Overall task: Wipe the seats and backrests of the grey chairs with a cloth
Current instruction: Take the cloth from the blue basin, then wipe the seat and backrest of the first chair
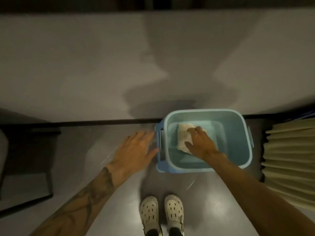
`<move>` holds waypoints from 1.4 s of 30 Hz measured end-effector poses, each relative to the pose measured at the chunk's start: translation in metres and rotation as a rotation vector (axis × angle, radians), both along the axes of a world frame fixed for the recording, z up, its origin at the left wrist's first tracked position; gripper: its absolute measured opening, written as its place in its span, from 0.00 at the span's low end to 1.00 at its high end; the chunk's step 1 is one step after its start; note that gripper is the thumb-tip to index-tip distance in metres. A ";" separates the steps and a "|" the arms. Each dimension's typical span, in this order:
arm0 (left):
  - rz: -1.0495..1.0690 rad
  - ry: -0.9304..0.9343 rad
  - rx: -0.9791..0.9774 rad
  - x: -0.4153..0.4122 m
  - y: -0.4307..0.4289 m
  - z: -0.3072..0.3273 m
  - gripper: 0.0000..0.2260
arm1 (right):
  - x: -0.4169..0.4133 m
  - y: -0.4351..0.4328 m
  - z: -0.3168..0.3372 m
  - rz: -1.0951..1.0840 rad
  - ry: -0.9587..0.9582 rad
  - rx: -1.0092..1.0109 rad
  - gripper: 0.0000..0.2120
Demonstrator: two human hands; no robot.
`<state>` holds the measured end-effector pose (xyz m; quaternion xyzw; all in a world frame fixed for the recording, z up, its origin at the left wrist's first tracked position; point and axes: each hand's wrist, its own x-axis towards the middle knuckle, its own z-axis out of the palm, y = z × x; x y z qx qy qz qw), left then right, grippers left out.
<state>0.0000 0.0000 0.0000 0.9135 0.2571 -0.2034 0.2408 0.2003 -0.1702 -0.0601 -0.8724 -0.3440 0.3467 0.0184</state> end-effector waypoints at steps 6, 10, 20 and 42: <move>0.034 0.018 -0.025 0.002 -0.003 -0.039 0.30 | 0.009 0.006 -0.037 0.059 -0.090 0.001 0.27; 0.044 0.007 -0.019 0.004 -0.006 -0.039 0.29 | 0.003 0.007 -0.043 0.077 -0.136 -0.037 0.20; 0.124 -0.035 -0.012 -0.025 -0.015 0.081 0.27 | -0.014 0.012 0.098 -0.142 0.099 0.314 0.14; 0.488 -0.110 0.303 -0.475 0.106 0.385 0.30 | -0.425 0.219 0.426 0.317 0.153 0.575 0.17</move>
